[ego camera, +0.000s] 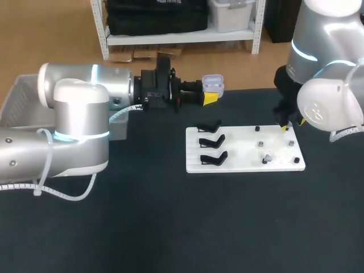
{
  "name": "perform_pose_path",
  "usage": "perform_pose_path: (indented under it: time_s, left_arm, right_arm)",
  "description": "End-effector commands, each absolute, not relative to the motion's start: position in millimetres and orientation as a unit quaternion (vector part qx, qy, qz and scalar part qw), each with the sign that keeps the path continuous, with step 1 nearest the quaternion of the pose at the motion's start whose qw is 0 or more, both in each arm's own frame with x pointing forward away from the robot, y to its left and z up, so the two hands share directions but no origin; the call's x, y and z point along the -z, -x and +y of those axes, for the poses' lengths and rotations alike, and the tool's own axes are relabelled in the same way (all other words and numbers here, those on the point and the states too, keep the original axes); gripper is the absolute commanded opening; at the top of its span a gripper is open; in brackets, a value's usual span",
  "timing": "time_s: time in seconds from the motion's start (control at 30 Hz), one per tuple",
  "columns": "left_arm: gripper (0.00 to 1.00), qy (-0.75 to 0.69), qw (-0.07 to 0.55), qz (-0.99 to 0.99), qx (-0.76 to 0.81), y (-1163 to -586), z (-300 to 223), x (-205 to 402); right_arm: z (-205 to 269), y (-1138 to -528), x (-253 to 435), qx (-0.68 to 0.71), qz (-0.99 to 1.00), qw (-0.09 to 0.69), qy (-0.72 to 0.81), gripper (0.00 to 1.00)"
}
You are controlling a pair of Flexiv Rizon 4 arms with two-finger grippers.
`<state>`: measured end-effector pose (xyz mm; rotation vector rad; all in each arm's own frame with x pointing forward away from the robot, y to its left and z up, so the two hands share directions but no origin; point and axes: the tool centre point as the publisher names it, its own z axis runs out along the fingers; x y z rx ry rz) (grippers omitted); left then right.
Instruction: Pick up each earbud case from the left stands, insert the matching earbuds, close the lid, and place the case in the box.
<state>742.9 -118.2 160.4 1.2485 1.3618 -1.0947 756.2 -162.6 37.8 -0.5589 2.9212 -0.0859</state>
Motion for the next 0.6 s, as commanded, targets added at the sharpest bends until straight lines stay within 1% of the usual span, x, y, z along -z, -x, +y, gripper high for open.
perform_pose_path:
  time_s: [0.03, 0.17, 0.6]
  left_arm:
    - [0.0, -0.509, 0.482, 0.556, 0.447, -741.2, -118.1, -158.8]
    - [0.0, -0.509, 0.482, 0.556, 0.447, -741.2, -118.1, -158.8]
    - [0.0, -0.509, 0.482, 0.556, 0.447, -741.2, -118.1, -158.8]
  right_arm:
    - [-162.4, -757.2, -33.4, 0.029, 0.979, 0.079, 0.187, 0.45]
    - [-164.2, -757.9, -29.5, 0.03, 0.98, 0.078, 0.18, 0.43]
    - [-167.3, -764.8, -23.6, 0.026, 0.983, 0.075, 0.165, 0.43]
